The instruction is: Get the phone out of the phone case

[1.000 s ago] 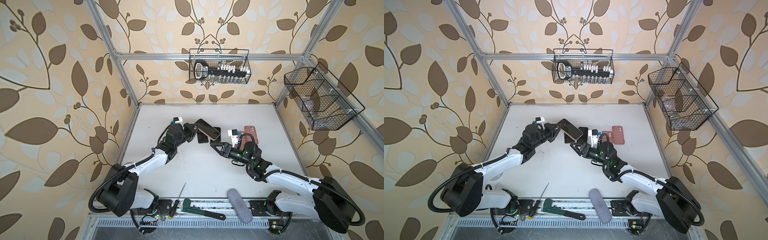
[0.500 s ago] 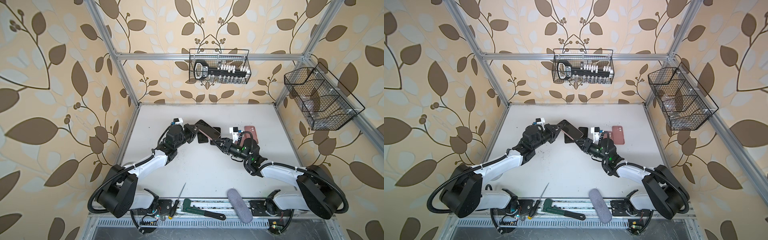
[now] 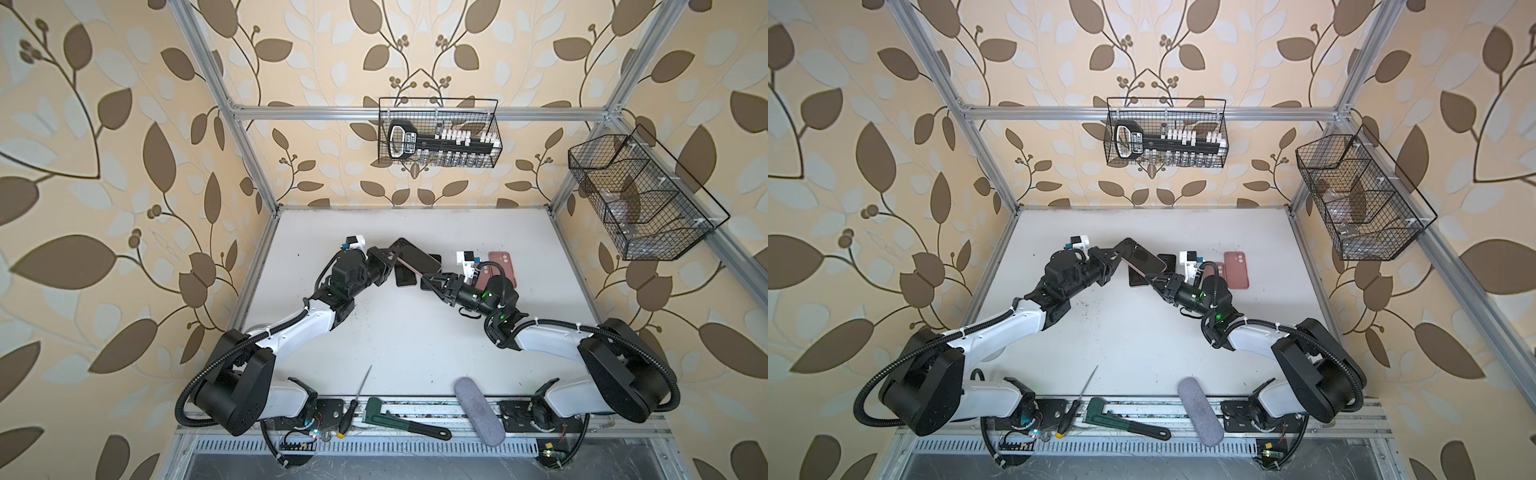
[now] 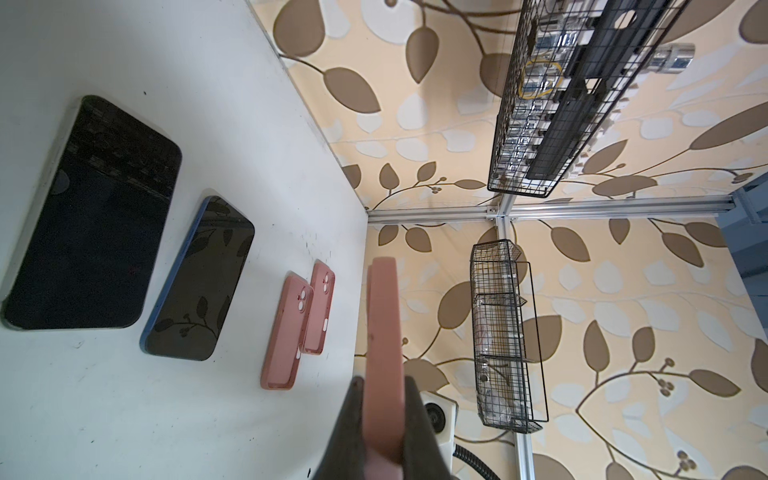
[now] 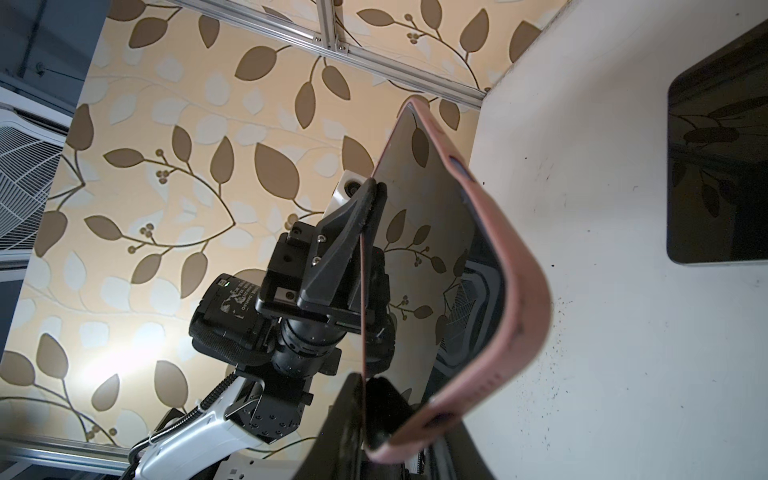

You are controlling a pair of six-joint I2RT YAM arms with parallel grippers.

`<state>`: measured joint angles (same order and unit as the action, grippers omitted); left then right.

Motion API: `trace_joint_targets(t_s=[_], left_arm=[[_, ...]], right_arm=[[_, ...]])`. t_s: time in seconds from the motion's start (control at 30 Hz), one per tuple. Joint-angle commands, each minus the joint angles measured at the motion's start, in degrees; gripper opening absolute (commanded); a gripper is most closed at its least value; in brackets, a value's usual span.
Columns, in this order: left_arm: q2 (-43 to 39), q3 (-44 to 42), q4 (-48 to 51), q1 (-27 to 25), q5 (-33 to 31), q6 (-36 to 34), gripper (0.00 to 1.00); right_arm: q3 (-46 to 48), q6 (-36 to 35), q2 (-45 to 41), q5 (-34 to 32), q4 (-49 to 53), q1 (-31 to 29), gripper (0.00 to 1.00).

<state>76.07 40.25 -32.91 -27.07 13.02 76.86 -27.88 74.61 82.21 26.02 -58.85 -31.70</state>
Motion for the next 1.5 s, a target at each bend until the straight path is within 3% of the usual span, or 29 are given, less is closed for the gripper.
trace_joint_targets(t_s=[0.0, 0.37, 0.93, 1.17, 1.47], left_arm=[[-2.7, 1.0, -5.7, -0.7, -0.1, 0.4, 0.0], [-1.8, 2.0, -5.7, -0.7, -0.4, 0.2, 0.0], [0.0, 2.3, -8.0, -0.7, -0.3, 2.8, 0.0], [-1.3, 1.9, -6.9, -0.7, -0.8, 4.2, 0.0], [-1.1, 2.4, -7.3, -0.6, -0.4, 8.2, 0.0]], right_arm=[[-1.3, 0.8, 0.2, 1.0, -2.9, 0.2, 0.24], [-0.8, 0.6, -0.5, 1.0, -2.9, -0.1, 0.32], [-0.4, -0.6, -0.7, 1.7, -4.3, -0.2, 0.11], [-0.9, -5.4, -1.0, 2.4, -2.2, -0.1, 0.09], [-2.1, -16.6, -3.5, 3.1, 5.0, -0.4, 0.08]])
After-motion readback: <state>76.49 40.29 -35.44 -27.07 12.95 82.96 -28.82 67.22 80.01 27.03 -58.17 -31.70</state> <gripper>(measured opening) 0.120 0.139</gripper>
